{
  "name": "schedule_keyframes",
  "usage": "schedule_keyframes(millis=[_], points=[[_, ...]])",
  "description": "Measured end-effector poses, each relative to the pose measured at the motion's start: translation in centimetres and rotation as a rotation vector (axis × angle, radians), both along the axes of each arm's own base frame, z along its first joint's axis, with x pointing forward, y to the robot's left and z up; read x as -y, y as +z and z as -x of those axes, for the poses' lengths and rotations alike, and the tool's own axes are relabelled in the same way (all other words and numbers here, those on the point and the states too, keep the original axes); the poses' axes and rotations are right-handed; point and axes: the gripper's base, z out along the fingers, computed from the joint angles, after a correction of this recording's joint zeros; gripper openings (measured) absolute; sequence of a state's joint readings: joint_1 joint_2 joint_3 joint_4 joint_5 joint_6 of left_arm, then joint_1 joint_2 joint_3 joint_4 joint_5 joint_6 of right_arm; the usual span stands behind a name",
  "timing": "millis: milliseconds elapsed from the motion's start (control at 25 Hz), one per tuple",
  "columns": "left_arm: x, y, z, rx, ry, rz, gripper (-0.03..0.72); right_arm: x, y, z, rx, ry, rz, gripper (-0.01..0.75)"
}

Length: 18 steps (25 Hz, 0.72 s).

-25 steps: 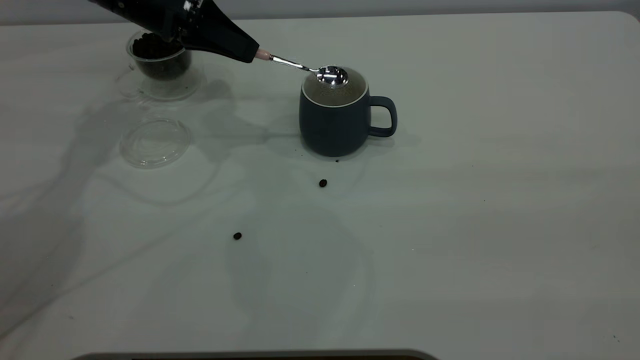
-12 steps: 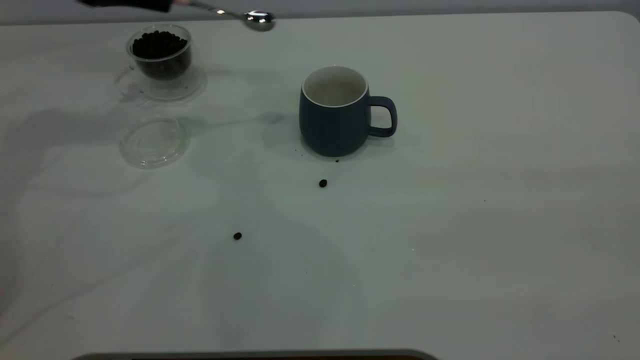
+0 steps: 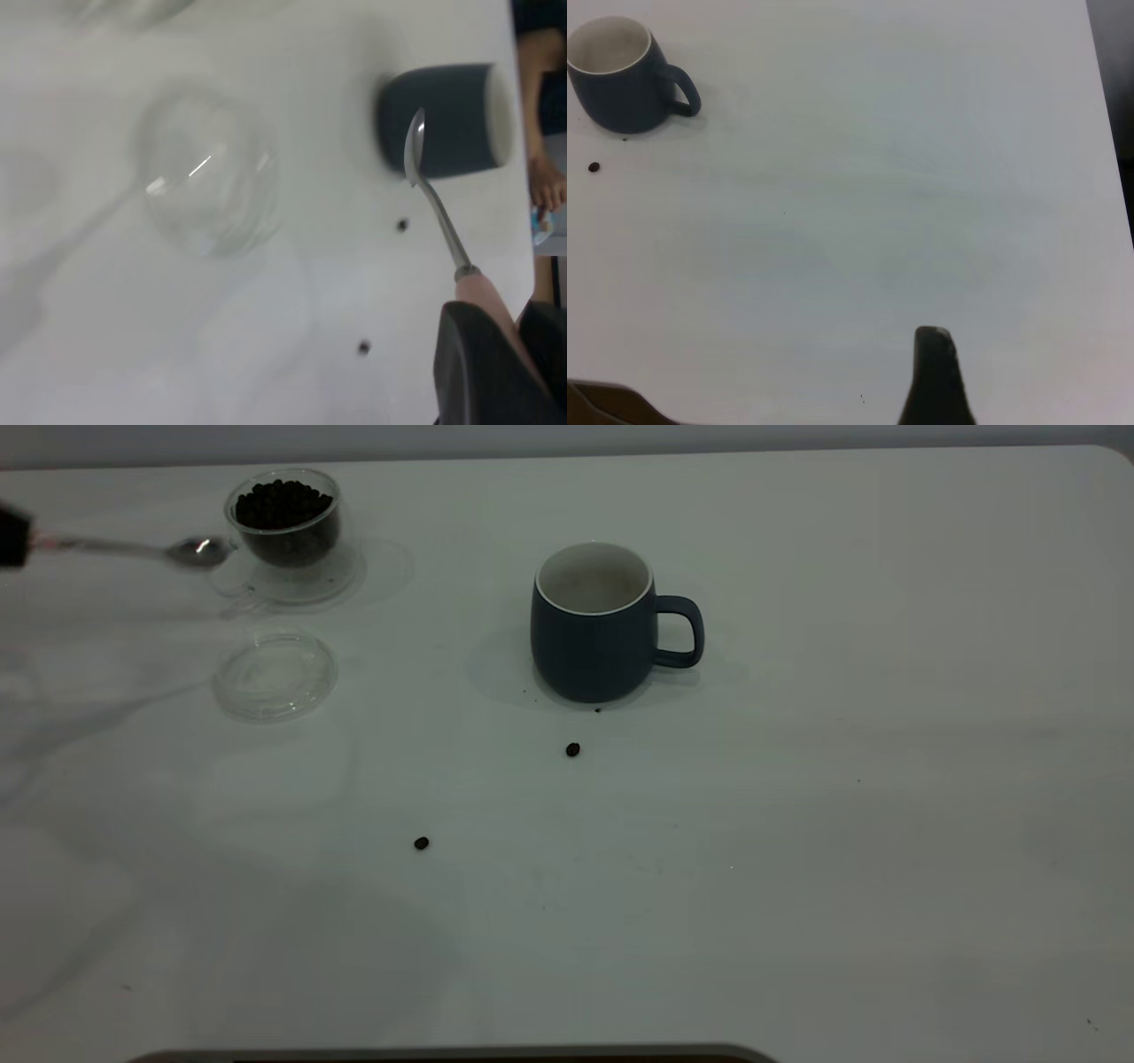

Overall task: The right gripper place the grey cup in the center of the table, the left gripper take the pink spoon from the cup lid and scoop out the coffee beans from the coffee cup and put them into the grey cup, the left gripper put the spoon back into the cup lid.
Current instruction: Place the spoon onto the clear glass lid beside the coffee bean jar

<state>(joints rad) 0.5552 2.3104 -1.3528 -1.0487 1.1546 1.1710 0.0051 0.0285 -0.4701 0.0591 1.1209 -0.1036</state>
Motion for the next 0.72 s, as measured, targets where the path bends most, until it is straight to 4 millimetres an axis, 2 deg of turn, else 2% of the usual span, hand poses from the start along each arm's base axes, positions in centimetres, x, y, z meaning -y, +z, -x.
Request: schedule_keyframes(millis=[80,280,560,720], points=[[-0.6,-0.4,0.5,-0.025,0.000,-0.009,0.116,0.0,0.0,0.0,0.000,0.000,0.000,0.590],[-0.6,-1.5,0.6,-0.053,0.001,0.007,0.116,0.0,0.0,0.0,0.000,0.000,0.000,0.590],[-0.2,-5.6,0.7,-0.109,0.060,0.063,0.116,0.0,0.0,0.0,-0.001,0.000,0.000,0.590],[0.0,-7.0,0.6,-0.108,0.090,0.081,0.116,0.0,0.0,0.0,-0.001,0.000,0.000,0.590]])
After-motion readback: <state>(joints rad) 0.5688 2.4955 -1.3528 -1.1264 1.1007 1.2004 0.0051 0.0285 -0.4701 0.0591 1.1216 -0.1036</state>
